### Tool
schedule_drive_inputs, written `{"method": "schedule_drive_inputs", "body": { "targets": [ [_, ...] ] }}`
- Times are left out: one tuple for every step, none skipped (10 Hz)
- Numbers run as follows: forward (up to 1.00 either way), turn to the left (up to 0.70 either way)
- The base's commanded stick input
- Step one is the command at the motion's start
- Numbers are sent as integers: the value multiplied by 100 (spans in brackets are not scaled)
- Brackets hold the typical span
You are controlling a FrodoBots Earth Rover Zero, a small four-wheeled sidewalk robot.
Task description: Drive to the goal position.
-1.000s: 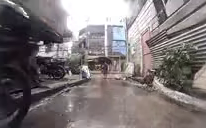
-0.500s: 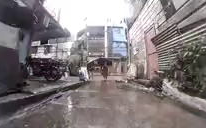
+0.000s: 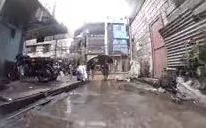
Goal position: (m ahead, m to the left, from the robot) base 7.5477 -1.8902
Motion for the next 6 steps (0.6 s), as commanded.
{"method": "schedule_drive_inputs", "body": {
  "targets": [
    [99,0],
    [99,0],
    [99,0],
    [99,0],
    [99,0],
    [99,0]
  ]
}}
